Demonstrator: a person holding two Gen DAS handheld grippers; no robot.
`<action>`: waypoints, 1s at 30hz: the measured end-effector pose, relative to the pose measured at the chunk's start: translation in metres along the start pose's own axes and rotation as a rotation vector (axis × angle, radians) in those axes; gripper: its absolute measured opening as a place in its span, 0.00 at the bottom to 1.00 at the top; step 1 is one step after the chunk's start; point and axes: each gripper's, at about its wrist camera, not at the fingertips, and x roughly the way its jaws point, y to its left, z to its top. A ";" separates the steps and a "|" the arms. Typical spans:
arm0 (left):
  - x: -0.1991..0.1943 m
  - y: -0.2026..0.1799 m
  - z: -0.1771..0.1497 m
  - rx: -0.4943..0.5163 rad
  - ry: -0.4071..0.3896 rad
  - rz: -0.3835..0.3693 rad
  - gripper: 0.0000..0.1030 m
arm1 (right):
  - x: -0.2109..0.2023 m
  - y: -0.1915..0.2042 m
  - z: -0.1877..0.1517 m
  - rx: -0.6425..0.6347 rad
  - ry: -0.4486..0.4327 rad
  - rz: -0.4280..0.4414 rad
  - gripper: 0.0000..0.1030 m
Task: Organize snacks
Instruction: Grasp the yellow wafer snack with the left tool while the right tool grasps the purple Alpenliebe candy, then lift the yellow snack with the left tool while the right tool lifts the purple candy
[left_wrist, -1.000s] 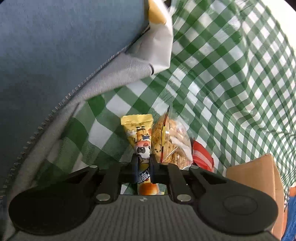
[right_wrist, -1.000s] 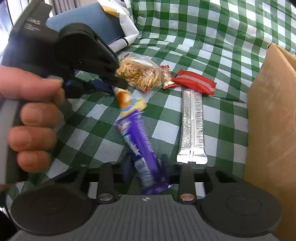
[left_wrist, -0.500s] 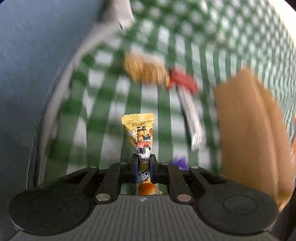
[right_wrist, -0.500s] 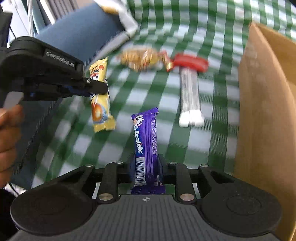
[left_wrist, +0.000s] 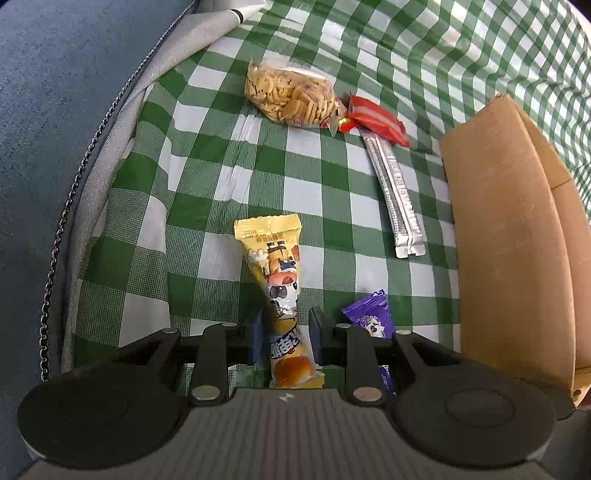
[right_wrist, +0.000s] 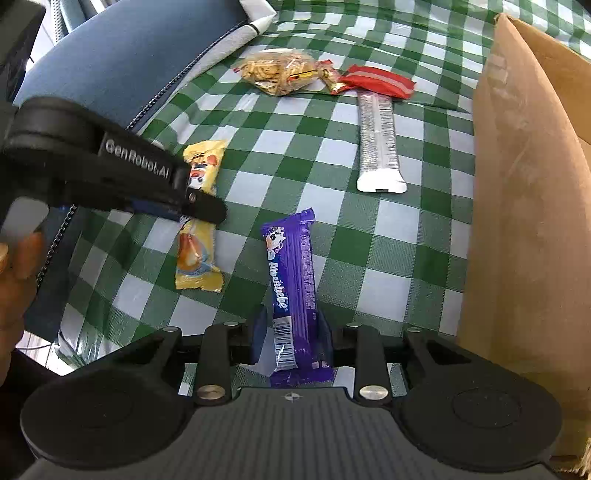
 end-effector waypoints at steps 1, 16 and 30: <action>0.001 0.000 0.000 0.003 0.003 0.002 0.27 | 0.000 0.000 0.000 0.000 -0.001 -0.002 0.31; 0.008 -0.001 0.001 0.018 0.025 0.010 0.27 | 0.008 0.000 0.005 -0.009 -0.011 -0.051 0.31; 0.009 0.001 0.002 0.028 0.027 0.011 0.20 | 0.004 -0.004 0.004 0.024 -0.033 -0.074 0.20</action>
